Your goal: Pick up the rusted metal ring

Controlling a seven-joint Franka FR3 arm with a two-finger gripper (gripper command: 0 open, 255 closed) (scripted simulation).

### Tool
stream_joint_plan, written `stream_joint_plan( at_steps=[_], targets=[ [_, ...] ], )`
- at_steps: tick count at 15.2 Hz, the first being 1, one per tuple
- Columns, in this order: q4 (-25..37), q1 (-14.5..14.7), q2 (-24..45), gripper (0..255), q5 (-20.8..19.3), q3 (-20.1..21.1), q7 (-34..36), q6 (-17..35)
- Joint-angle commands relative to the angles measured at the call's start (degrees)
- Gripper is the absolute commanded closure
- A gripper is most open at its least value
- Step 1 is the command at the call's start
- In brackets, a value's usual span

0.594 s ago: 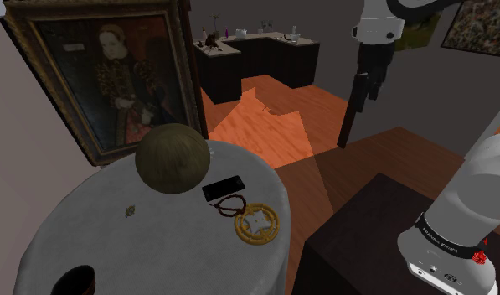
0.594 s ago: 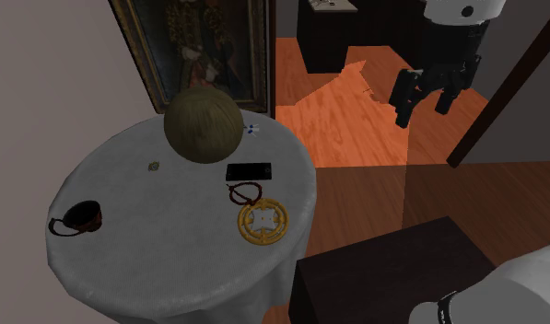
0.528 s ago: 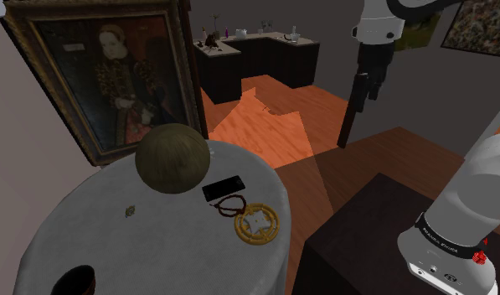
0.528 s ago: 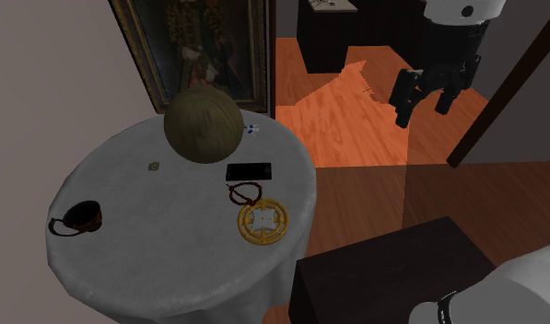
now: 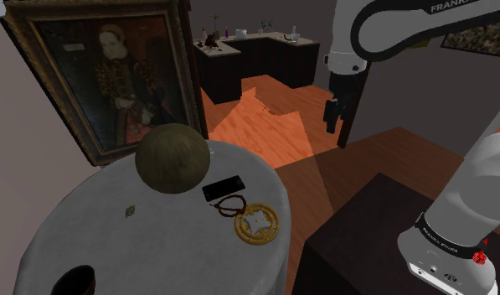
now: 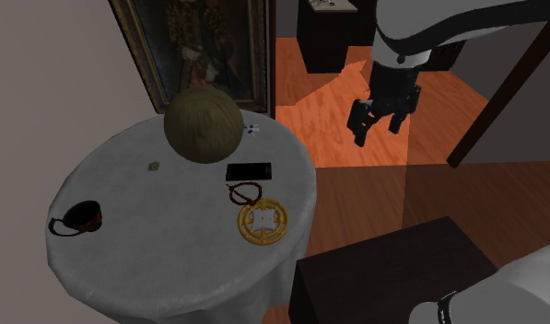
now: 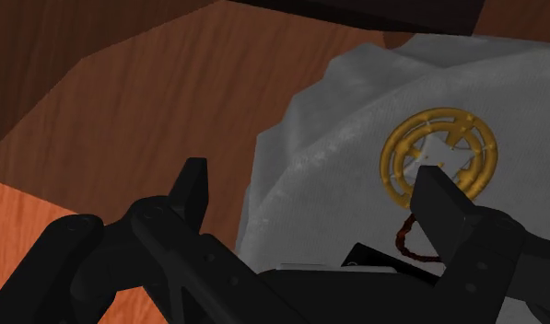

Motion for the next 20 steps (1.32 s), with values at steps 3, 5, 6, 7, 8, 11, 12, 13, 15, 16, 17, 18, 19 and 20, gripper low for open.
stream_joint_plan(
  at_steps=[3, 5, 6, 7, 8, 11, 12, 13, 15, 16, 17, 18, 19, 20],
  targets=[
    [-0.8, 1.5, 6.4, 0, 1.4, 2.2, 1.0, 8.2],
    [-0.7, 2.1, 9.9, 0, 1.9, 3.3, 1.5, 12.2],
    [-0.6, 2.4, 11.8, 0, 2.1, 3.8, 1.7, 14.1],
    [-0.4, 2.7, 13.7, 0, 2.2, 4.3, 2.0, 16.1],
    [-0.1, 2.9, 15.7, 0, 2.2, 4.9, 2.3, 18.0],
    [1.3, 3.6, 21.8, 0, 2.0, 6.5, 3.3, 23.4],
    [1.9, 3.8, 23.9, 0, 1.8, 7.0, 3.7, 25.1],
    [2.5, 4.0, 26.0, 0, 1.5, 7.5, 4.1, 26.8],
    [4.1, 4.4, 30.4, 0, 0.6, 8.4, 5.1, 29.9],
    [5.0, 4.6, 32.6, 0, 0.0, 8.8, 5.7, 31.4],
    [6.0, 4.9, 34.7, 0, -0.7, 9.2, 6.3, 32.8],
    [7.0, 5.1, 37.0, 0, -1.5, 9.5, 7.0, 34.2],
    [8.1, 5.5, 39.2, 0, -2.3, 9.7, 7.7, 35.4],
    [9.3, 5.9, 41.4, 0, -3.2, 9.9, 8.4, 36.6]
  ],
)
